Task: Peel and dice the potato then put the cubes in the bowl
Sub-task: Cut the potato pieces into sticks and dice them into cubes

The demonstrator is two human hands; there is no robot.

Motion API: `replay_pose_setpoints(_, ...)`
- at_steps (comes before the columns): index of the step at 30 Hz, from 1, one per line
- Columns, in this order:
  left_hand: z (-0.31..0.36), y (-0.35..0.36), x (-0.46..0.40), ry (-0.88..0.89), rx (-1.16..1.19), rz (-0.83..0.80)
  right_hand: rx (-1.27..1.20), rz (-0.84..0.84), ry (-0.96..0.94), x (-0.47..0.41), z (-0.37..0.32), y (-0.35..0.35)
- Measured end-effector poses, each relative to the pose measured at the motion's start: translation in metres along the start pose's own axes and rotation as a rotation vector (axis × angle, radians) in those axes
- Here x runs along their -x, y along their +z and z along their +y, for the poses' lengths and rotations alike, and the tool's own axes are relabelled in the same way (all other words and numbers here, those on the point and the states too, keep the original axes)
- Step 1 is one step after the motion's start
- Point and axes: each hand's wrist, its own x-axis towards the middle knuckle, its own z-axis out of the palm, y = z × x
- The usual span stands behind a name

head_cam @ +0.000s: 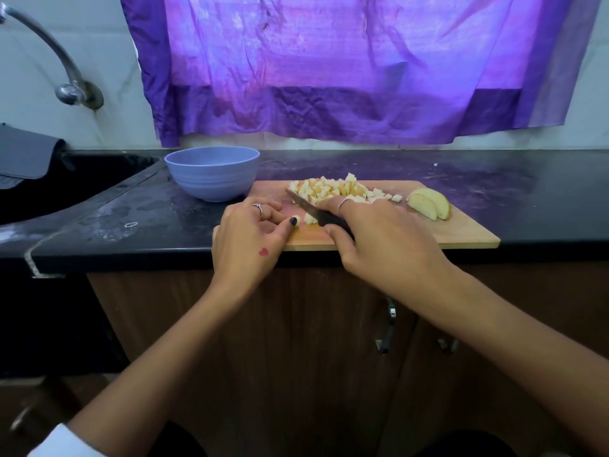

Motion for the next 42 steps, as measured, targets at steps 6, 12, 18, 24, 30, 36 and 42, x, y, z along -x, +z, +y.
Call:
replay_pose_setpoints(6,-0.004,0.002,0.0,0.019,-0.012,-0.004,-0.145,-0.053,0.029,0.005,-0.005,0.001)
replay_pose_setpoints(12,-0.001,0.0,0.001,-0.014,0.005,0.011,-0.067,-0.058,0.029,-0.001,-0.01,0.0)
replay_pose_setpoints(18,0.005,-0.003,0.001,-0.029,0.027,0.008,-0.009,-0.107,0.035,-0.015,-0.014,0.0)
replay_pose_setpoints(24,0.009,-0.006,0.0,-0.06,-0.008,-0.018,-0.083,-0.196,0.105,-0.019,-0.013,-0.001)
replay_pose_setpoints(30,0.019,-0.008,0.002,-0.108,-0.036,-0.019,-0.204,-0.299,0.156,-0.028,-0.01,0.004)
replay_pose_setpoints(36,0.022,-0.011,0.0,-0.103,-0.106,-0.041,-0.134,-0.288,0.114,-0.022,-0.005,-0.001)
replay_pose_setpoints(42,0.021,-0.01,-0.008,-0.101,-0.271,-0.096,-0.05,-0.268,0.087,-0.029,0.018,-0.013)
